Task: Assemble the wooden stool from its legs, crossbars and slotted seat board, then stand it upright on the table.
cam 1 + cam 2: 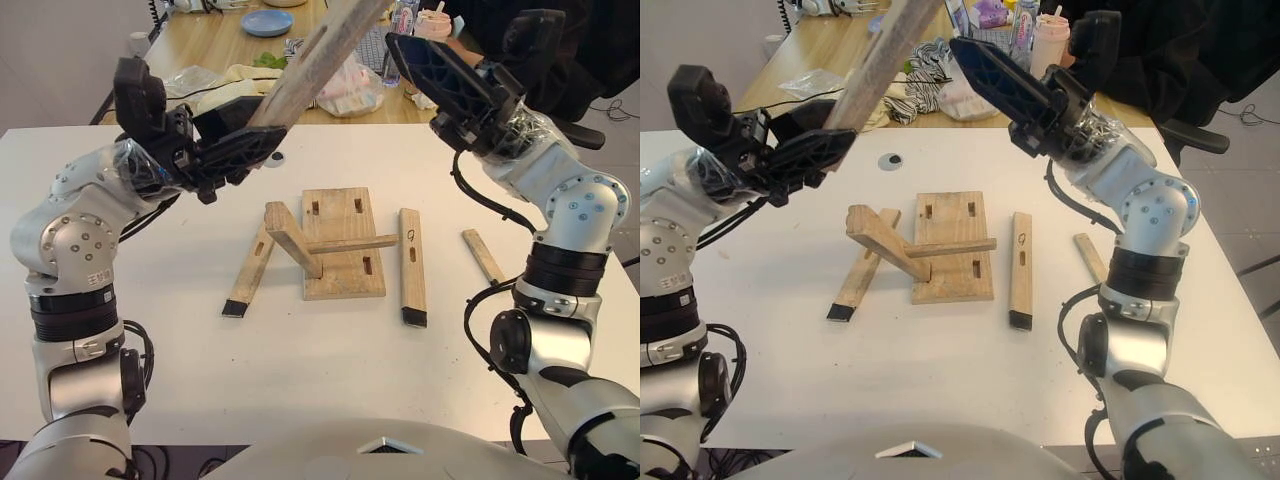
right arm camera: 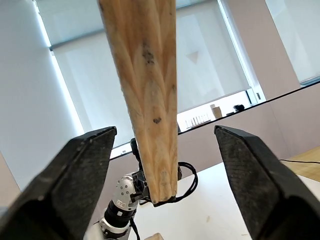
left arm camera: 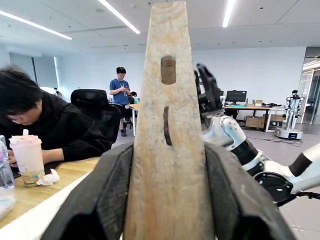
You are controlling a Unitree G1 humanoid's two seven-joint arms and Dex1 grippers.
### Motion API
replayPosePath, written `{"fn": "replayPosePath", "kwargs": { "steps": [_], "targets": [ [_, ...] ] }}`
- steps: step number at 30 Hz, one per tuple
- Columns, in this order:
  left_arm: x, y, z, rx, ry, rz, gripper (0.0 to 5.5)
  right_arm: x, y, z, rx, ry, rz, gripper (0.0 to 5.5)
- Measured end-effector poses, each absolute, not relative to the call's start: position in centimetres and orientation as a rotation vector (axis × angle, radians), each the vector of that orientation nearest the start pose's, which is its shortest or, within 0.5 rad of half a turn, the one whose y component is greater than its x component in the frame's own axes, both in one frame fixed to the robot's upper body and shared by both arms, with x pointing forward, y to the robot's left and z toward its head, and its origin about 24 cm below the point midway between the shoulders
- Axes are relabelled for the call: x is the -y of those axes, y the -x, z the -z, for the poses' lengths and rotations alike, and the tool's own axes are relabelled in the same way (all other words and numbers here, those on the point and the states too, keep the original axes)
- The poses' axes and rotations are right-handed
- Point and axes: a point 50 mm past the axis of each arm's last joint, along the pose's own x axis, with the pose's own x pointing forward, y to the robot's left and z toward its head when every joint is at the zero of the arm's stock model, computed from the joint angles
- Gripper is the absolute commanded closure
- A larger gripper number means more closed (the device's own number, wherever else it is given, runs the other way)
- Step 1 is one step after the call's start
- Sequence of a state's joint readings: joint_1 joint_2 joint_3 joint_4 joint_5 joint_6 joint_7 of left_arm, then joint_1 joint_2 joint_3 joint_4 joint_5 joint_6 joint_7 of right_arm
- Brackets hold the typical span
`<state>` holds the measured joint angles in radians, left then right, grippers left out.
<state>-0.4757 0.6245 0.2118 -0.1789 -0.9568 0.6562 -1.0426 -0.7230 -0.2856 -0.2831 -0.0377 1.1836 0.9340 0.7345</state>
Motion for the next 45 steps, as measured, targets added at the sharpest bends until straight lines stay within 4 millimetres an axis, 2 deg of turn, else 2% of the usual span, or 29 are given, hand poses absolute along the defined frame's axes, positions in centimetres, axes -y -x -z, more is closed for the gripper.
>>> {"fn": "replayPosePath", "kwargs": {
  "steps": [4,6,13,18,21,22,23,25,28,32,37,40,45],
  "targets": [
    [-18.8,-26.5,-21.2,0.142,0.222,1.359,3.5,13.4,-29.2,-24.7,0.184,-0.768,-1.402,1.89],
    [-18.8,-26.5,-20.8,0.127,0.231,1.365,3.5,13.4,-29.3,-24.7,0.176,-0.78,-1.404,2.09],
    [-18.9,-26.5,-19.8,0.071,0.263,1.393,3.5,13.5,-29.8,-25.1,0.158,-0.842,-1.417,3.27],
    [-19.0,-26.9,-19.6,0.032,0.281,1.446,3.5,13.8,-29.2,-25.4,0.164,-0.782,-1.444,3.35],
    [-18.7,-27.6,-20.0,0.035,0.25,1.438,3.5,14.0,-29.6,-25.5,0.204,-0.765,-1.404,3.38],
    [-18.5,-28.0,-20.0,0.04,0.258,1.429,3.14,14.1,-29.9,-25.5,0.224,-0.764,-1.378,3.4],
    [-18.5,-28.2,-20.0,0.042,0.265,1.424,3.01,14.2,-30.2,-25.4,0.232,-0.769,-1.365,3.4],
    [-18.9,-28.5,-20.0,0.028,0.291,1.377,2.75,14.8,-30.6,-25.7,0.305,-0.8,-1.321,3.41],
    [-19.3,-28.9,-21.0,0.098,0.394,1.326,2.32,16.1,-31.6,-26.4,0.396,-0.843,-1.26,3.42],
    [-19.7,-29.2,-22.2,0.186,0.463,1.256,2.28,19.2,-31.9,-26.1,0.392,-0.742,-1.164,3.43],
    [-20.6,-29.0,-22.6,0.238,0.485,1.152,2.28,21.7,-31.2,-23.6,0.296,-0.613,-1.147,3.43],
    [-20.8,-29.0,-21.9,0.237,0.518,1.111,2.28,22.3,-30.7,-21.7,0.199,-0.524,-1.166,3.43],
    [-20.9,-29.1,-21.8,0.246,0.517,1.084,2.28,22.8,-30.9,-18.2,0.092,-0.496,-1.151,3.43]
  ]
}}
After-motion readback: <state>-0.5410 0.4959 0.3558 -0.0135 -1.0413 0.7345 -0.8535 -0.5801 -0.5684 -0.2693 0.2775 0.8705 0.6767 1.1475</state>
